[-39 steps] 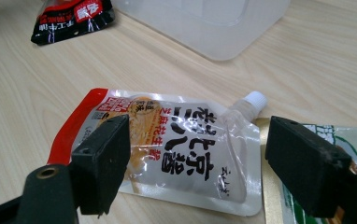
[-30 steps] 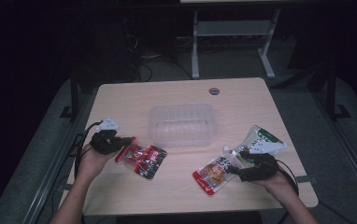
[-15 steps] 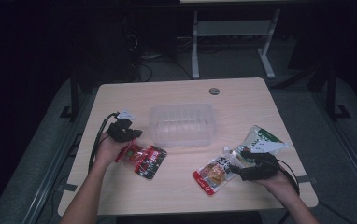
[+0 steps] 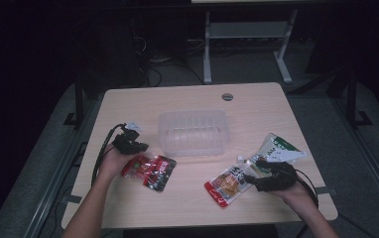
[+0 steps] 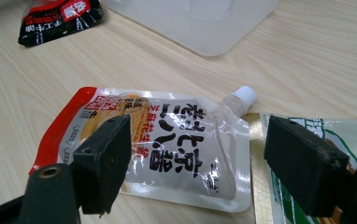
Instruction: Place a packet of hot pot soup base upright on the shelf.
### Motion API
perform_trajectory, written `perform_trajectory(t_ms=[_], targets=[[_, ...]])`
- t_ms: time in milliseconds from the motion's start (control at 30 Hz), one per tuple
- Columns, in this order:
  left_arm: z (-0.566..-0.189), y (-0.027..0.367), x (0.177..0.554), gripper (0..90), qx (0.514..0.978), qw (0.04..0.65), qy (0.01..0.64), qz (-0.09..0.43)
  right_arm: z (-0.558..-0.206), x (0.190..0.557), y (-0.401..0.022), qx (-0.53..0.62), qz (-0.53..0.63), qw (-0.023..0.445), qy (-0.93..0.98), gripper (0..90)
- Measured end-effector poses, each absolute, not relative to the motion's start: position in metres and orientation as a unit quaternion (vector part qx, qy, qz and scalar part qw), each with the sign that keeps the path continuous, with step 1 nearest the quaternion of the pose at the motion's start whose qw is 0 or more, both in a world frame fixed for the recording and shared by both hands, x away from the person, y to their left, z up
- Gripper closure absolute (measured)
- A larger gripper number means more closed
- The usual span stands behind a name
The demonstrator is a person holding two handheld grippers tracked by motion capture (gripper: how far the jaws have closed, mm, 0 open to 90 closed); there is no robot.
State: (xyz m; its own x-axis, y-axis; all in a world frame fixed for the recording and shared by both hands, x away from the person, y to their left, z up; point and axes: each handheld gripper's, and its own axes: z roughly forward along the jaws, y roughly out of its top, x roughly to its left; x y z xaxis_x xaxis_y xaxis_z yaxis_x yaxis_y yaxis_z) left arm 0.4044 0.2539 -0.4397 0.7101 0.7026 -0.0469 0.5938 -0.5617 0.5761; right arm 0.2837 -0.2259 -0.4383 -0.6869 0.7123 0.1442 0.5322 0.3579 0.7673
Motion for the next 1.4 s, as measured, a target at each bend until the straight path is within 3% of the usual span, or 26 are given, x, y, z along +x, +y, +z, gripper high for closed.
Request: perform_trajectory(t_ms=[567, 733, 967, 1400], targets=[[-0.428, 0.269, 0.351, 89.8, 0.885, 0.295, 0.353, 0.074, -0.438, 0.283, -0.225, 0.381, 0.418, 0.109, 0.818, 22.9], [-0.421, 0.293, 0.328, 89.8, 0.873, 0.296, 0.375, 0.101, -0.438, 0.282, -0.225, 0.381, 0.417, 0.111, 0.818, 23.0], [-0.436, 0.324, 0.308, 89.8, 0.854, 0.281, 0.427, 0.095, -0.437, 0.282, -0.223, 0.378, 0.414, 0.112, 0.821, 23.1], [-0.442, 0.308, 0.298, 89.8, 0.861, 0.291, 0.414, 0.054, -0.437, 0.282, -0.223, 0.379, 0.415, 0.114, 0.819, 23.1]])
